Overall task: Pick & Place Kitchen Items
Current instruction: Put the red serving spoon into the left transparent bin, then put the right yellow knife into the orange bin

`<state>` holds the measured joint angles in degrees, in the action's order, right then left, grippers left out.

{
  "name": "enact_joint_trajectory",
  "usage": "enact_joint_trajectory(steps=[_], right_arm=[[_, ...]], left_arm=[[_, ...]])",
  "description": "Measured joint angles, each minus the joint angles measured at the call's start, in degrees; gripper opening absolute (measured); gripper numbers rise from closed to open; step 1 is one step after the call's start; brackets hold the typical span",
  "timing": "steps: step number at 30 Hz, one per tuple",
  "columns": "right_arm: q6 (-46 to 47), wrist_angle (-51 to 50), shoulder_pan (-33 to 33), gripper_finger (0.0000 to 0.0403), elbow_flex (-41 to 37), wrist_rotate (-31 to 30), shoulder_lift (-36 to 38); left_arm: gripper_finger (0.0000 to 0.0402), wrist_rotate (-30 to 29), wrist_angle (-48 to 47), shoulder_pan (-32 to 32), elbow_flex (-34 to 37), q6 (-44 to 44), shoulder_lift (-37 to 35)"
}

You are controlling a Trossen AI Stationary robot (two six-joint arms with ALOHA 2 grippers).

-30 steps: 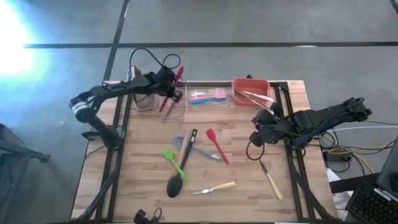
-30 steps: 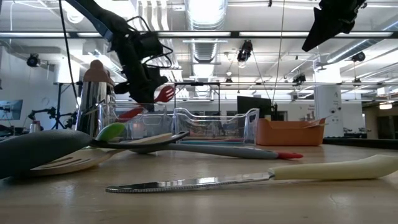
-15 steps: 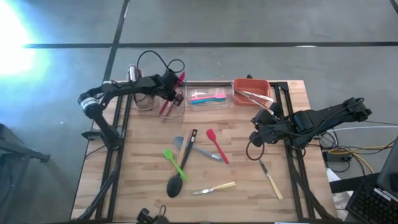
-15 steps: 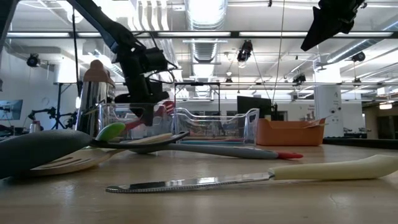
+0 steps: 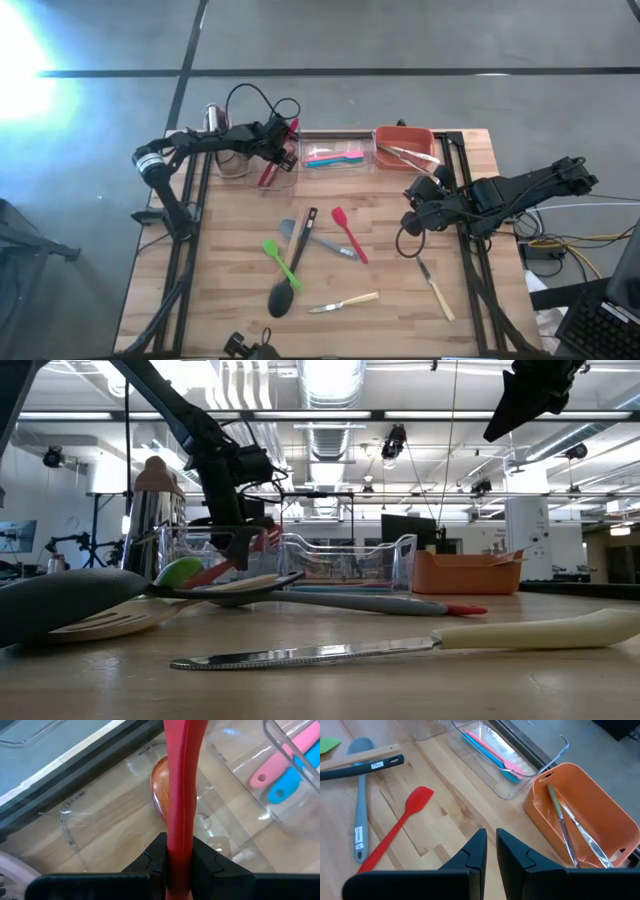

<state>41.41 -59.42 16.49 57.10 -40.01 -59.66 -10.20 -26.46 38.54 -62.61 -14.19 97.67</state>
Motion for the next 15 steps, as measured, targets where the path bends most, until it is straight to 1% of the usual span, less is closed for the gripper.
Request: enact_joint_trajectory(steps=[2, 9, 15], right_arm=[[0.00, 0.00, 0.00, 0.0034, 0.00, 0.00, 0.00], [0.00, 0.02, 0.00, 0.0034, 0.00, 0.00, 0.00], [0.01, 0.11, 0.00, 0.0034, 0.00, 0.02, 0.00]], left_arm=[[0.0056, -0.02, -0.02, 0.00, 0.00, 0.30, -0.10], [0.0136, -0.04, -0.31, 0.00, 0.04, 1.04, -0.79], [0.0175, -0.22, -1.60, 0.02, -0.81, 1.02, -2.22]])
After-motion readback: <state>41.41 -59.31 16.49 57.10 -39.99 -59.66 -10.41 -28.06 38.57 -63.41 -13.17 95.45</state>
